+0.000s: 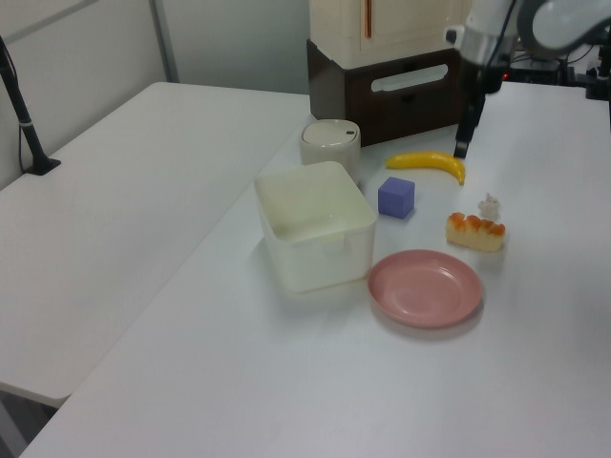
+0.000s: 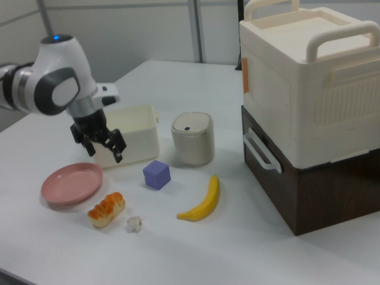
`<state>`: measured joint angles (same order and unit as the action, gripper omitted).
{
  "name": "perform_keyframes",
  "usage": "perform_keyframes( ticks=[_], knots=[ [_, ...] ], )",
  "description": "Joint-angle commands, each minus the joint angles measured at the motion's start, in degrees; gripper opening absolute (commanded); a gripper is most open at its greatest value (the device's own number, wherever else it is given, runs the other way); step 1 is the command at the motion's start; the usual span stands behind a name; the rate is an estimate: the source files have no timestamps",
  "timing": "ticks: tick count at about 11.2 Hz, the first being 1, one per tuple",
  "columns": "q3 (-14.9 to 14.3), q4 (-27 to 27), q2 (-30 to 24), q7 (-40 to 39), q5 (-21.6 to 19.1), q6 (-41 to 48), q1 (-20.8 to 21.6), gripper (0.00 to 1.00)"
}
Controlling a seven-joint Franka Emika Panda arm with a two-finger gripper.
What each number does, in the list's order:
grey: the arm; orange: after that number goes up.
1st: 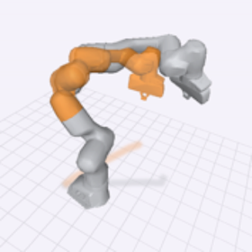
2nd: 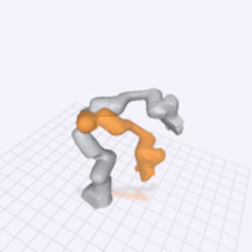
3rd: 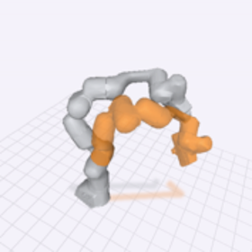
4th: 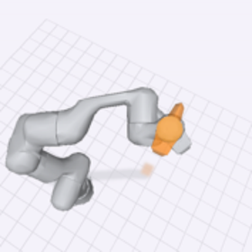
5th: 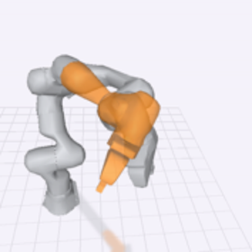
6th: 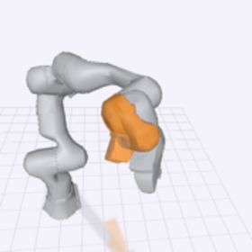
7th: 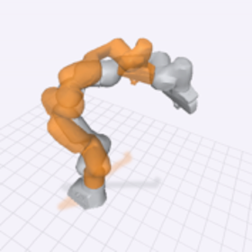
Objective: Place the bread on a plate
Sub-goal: 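Lower the gripper over the bread roll and close on it, then lift the bread roll up from the table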
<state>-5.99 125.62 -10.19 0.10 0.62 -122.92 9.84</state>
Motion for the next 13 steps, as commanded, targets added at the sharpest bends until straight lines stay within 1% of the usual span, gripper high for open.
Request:
perform_keyframes(
  ticks=[1, 2, 3, 5, 8, 9, 10, 11, 13],
  knots=[
    [-0.3, 7.3, -2.6, 2.6, 1.2, -6.0, 2.2, 1.0],
    [-0.3, 8.4, -2.6, 2.6, 1.3, -6.5, 3.1, 1.0],
    [-0.3, 9.2, -2.7, 2.6, 2.3, -6.6, 3.5, 1.0],
    [-0.3, 11.8, -3.4, 2.7, 5.2, -6.6, 4.6, 1.0],
    [-0.3, 12.4, -2.1, 2.6, 5.7, -6.7, 4.6, 1.0],
    [-0.3, 12.3, -0.3, 2.6, 6.1, -7.1, 4.7, 1.0],
    [-0.3, 11.9, 2.8, 2.6, 7.5, -7.2, 4.8, 1.0],
    [-0.3, 11.7, 5.4, 3.3, 9.4, -7.9, 5.8, 1.0],
    [-0.3, 10.6, 9.4, 6.5, 14.1, -8.6, 6.4, 1.0]
  ],
)
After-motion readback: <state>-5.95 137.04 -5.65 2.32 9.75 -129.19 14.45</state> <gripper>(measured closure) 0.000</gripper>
